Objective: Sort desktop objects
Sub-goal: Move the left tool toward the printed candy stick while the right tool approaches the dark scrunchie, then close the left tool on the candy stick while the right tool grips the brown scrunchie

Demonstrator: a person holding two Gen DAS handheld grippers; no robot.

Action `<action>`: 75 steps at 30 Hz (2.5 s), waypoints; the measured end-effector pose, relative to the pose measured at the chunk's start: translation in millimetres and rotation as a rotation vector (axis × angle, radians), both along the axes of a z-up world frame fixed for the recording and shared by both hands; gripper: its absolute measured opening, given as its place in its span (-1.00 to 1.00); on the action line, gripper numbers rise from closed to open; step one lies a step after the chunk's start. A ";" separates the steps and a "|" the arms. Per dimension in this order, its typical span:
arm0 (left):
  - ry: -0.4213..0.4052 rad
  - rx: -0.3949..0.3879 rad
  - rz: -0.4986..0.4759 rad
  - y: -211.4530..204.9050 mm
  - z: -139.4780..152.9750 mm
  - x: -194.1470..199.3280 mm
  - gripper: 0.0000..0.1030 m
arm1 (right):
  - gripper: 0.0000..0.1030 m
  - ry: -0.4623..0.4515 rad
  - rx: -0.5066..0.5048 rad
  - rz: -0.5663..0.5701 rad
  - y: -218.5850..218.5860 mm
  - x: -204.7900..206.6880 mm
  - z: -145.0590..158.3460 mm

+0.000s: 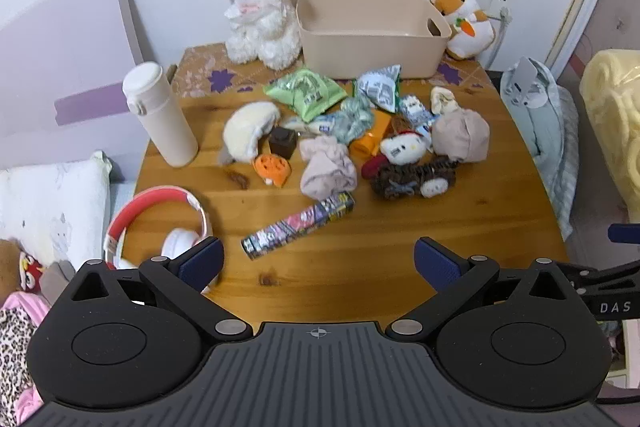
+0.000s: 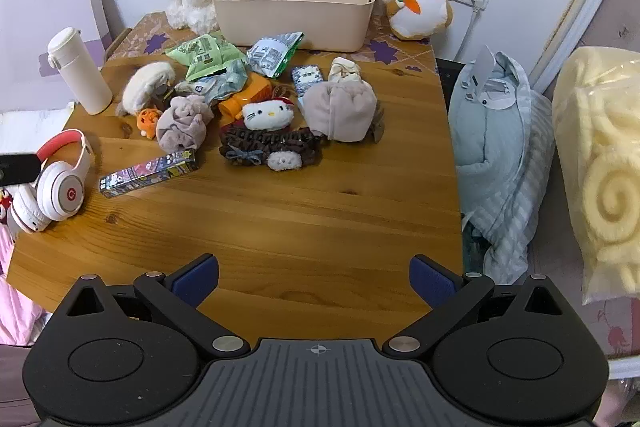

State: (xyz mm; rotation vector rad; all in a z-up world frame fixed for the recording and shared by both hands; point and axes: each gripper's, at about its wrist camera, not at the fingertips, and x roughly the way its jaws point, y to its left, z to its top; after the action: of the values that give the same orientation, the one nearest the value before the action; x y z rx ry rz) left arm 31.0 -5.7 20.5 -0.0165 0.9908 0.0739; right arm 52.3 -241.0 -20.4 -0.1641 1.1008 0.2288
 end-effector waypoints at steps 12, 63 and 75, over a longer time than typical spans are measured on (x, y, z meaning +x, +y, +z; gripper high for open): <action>-0.015 0.062 0.066 3.4 13.0 36.1 1.00 | 1.00 0.007 -0.027 0.052 6.5 35.9 -5.3; 0.326 -0.022 0.014 50.8 -159.6 158.4 1.00 | 1.00 -0.206 -0.056 0.698 86.7 117.5 -103.5; 0.272 -0.030 -0.051 55.6 -190.3 147.0 1.00 | 0.78 -0.127 -0.123 0.804 101.3 141.5 -140.3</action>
State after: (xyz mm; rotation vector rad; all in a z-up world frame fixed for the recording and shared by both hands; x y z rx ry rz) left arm 178.0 49.9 -169.8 -0.0090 1.2636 0.0148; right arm 193.8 -139.7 -160.8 -0.7239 0.8753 0.8556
